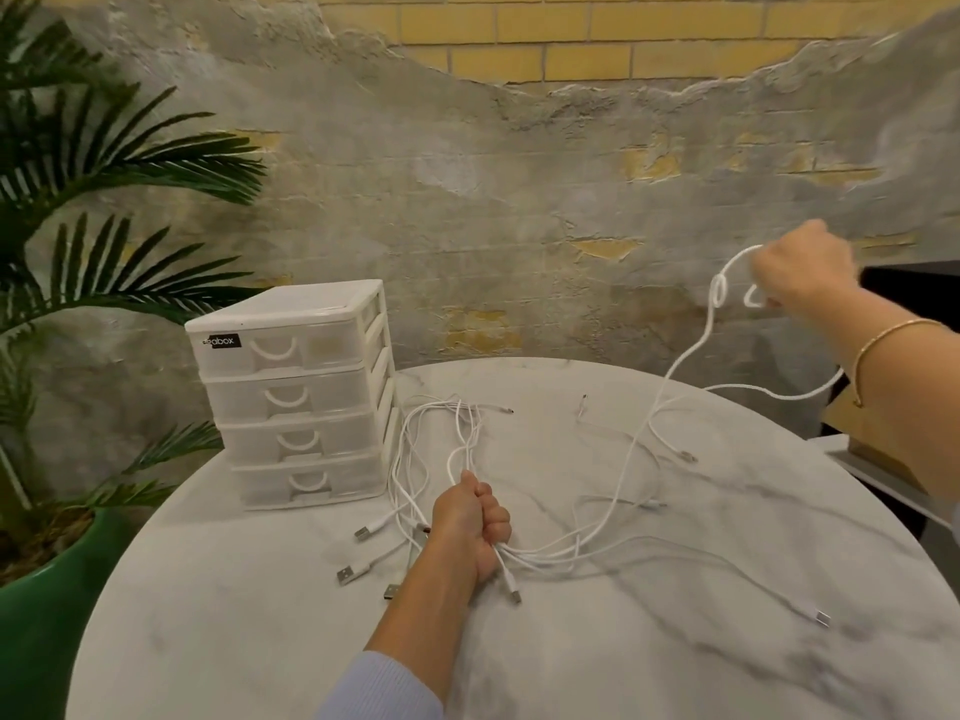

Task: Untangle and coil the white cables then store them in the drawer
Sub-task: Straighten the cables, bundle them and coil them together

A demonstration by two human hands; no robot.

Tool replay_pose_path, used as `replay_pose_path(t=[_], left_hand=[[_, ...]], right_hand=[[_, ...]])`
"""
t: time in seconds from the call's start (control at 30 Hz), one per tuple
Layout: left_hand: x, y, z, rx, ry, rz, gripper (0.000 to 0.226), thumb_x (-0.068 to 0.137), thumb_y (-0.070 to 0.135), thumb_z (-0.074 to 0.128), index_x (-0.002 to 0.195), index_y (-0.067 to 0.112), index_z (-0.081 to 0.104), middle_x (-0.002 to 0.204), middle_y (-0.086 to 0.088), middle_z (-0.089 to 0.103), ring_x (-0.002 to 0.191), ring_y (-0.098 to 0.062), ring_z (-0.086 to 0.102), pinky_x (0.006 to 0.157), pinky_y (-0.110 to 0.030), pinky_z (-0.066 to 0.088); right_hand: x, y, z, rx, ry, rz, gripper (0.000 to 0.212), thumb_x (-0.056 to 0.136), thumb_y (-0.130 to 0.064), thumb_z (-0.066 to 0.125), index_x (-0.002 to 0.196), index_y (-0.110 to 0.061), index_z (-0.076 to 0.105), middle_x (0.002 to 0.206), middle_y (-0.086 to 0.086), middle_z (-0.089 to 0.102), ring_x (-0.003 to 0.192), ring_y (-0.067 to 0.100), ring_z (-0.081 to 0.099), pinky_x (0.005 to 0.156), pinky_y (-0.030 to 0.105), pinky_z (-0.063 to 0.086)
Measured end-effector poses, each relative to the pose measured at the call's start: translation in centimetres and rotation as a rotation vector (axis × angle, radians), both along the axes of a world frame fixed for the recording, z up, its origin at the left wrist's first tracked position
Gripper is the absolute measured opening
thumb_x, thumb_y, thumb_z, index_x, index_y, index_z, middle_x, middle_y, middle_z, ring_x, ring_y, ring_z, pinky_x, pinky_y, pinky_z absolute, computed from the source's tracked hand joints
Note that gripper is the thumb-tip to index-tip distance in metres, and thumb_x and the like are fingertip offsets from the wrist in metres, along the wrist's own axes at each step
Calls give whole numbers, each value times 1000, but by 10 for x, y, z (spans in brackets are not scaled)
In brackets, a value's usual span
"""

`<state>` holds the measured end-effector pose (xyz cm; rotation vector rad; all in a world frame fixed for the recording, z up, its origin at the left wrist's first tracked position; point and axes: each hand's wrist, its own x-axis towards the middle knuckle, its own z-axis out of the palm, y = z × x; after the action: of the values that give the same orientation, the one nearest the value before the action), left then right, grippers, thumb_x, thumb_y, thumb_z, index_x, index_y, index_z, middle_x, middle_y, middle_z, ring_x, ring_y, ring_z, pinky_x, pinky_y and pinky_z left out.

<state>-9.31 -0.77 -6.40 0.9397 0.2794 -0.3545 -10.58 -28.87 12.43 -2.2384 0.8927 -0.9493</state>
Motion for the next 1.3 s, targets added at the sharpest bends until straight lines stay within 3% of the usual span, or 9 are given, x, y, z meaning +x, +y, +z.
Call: replay_pose_path(t=[0.1,0.23,0.33,0.53,0.67,0.8,1.0,1.17,1.3], left_hand=[[0,-1,0,0,-1,-4,47,104,31,27,59,17,27,33,8,20,23,-4,16,26,-10,9],[0,0,-1,-2,5,-4,47,104,31,27,59,17,28,32,8,20,23,-4,16,25,-10,9],[0,0,-1,-2,9,-7,47,104,31,27,59,17,28,33,8,20,23,-4,16,26,-10,9],[2,0,-3,-5,8,-4,47,104,31,27,60,16,29,33,8,21,23,-3,16,26,-9,10],[0,0,0,-2,8,-3,46,104,31,28,61,15,31,32,8,21,22,-3,16,26,-9,9],[-3,-2,4,-12,-22,-18,41,102,33,35,66,13,39,33,9,22,23,-3,17,27,-9,10],[-16,-7,16,11,-179,-151,41,87,48,54,97,9,60,40,10,18,28,-1,15,28,-12,11],[-21,-8,12,172,-267,-225,16,86,21,64,92,6,63,41,10,21,29,-1,17,29,-13,13],[-20,-11,8,223,-284,-218,10,82,11,69,90,11,63,39,11,29,30,-2,22,29,-14,15]], right_hand=[[3,15,-8,175,31,305,35,89,-20,52,107,9,61,88,21,67,70,32,64,60,33,53],[9,33,-17,43,144,399,50,86,-52,56,92,-2,57,88,13,59,83,30,60,80,41,53],[8,38,-12,-106,8,400,31,87,-35,57,76,-6,55,79,17,56,79,27,47,63,32,36],[9,35,-8,-106,132,449,39,88,-12,55,126,-3,53,113,18,60,103,36,59,91,45,50],[3,54,-19,272,97,696,50,87,9,55,135,1,44,97,18,64,78,30,67,65,34,60],[-1,88,-37,475,144,941,66,83,20,52,143,0,33,149,13,34,79,22,68,63,28,58],[-1,140,-72,503,255,1081,74,83,24,48,147,-4,25,156,7,18,88,22,67,65,26,57],[4,147,-73,531,158,1044,76,81,27,43,147,-8,28,147,20,34,86,27,64,75,35,55],[8,137,-66,641,73,1043,73,81,27,46,145,-5,30,151,9,30,75,18,68,63,28,58]])
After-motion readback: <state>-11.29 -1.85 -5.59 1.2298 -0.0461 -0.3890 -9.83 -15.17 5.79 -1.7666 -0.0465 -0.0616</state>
